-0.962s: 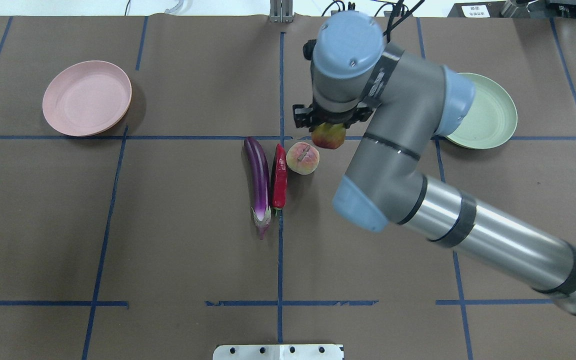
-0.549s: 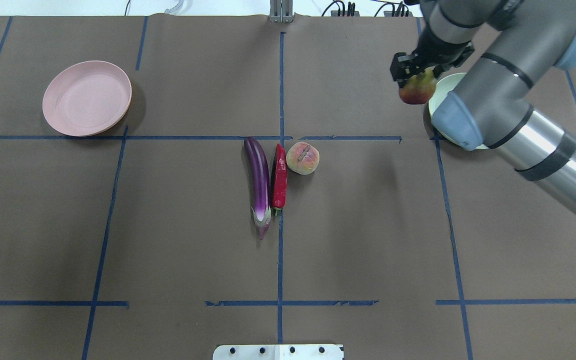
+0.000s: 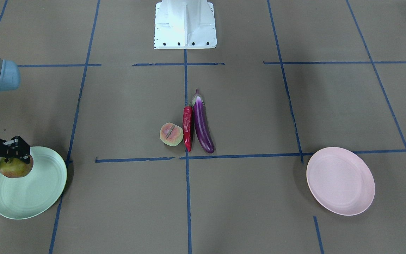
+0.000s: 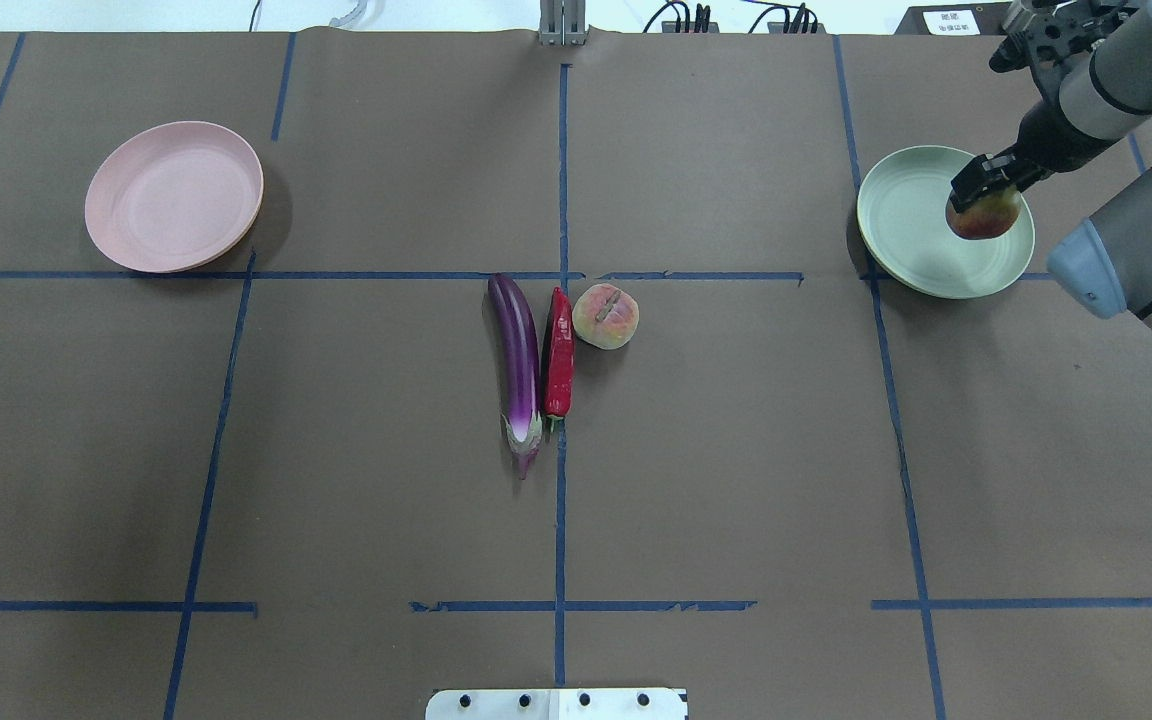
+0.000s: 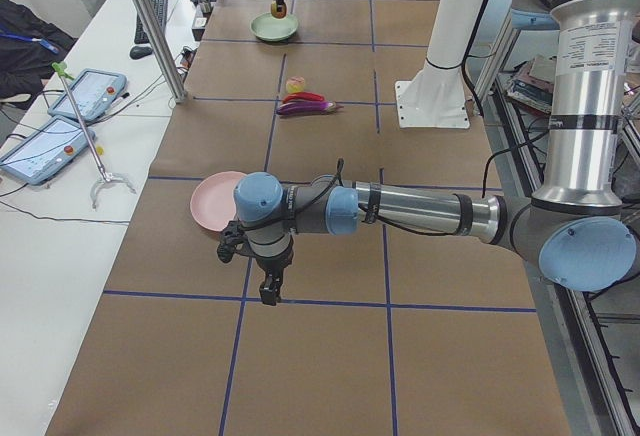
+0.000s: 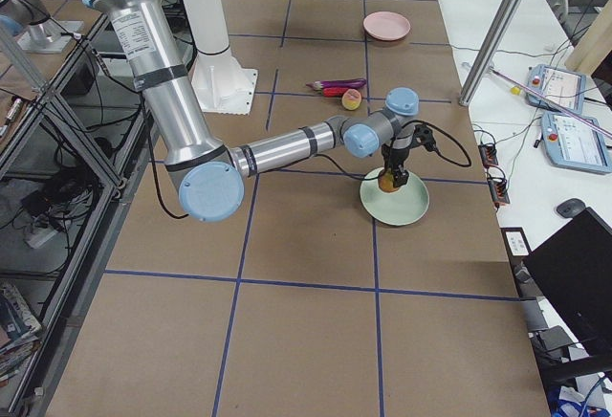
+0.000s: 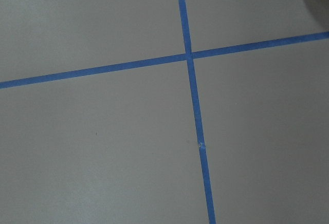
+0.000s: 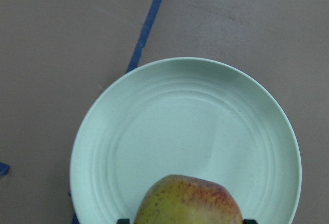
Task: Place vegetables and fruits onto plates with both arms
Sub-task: 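Carry the apple with the right gripper onto the green plate and release, then move the right gripper back to the pink peach and grasp it, then carry the peach with the right gripper onto the green plate and release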
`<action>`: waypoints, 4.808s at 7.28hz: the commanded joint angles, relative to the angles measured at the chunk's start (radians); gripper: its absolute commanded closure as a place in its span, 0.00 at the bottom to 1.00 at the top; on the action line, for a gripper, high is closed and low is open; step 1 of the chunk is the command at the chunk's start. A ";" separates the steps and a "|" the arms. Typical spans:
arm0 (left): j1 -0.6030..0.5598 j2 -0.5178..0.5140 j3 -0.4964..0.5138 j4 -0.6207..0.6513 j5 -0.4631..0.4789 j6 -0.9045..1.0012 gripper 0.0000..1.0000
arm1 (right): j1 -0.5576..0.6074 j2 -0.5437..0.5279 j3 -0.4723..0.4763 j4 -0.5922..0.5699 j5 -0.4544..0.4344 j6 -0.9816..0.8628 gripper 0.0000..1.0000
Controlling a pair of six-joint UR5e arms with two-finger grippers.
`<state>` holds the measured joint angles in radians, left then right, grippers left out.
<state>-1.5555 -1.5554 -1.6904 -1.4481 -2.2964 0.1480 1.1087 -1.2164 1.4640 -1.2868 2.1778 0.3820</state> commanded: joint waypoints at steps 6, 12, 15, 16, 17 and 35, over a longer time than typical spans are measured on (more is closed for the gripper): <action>0.000 0.000 0.000 0.000 0.000 0.001 0.00 | -0.016 0.125 0.051 -0.053 0.039 0.146 0.00; 0.000 0.000 0.001 0.000 0.000 -0.001 0.00 | -0.504 0.448 0.046 -0.219 -0.413 0.719 0.00; 0.002 0.000 0.001 0.002 0.000 -0.001 0.00 | -0.556 0.457 -0.010 -0.217 -0.460 0.726 0.00; 0.002 0.000 0.003 0.002 0.000 -0.001 0.00 | -0.572 0.457 -0.030 -0.214 -0.475 0.726 0.00; 0.002 0.000 0.003 0.002 0.000 -0.001 0.00 | -0.582 0.459 -0.043 -0.212 -0.480 0.735 0.00; 0.011 -0.006 -0.008 -0.002 0.000 0.001 0.00 | -0.043 0.127 -0.064 -0.078 -0.038 0.057 0.00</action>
<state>-1.5447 -1.5614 -1.6940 -1.4496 -2.2964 0.1488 1.0381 -1.0983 1.3982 -1.3447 2.1097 0.4394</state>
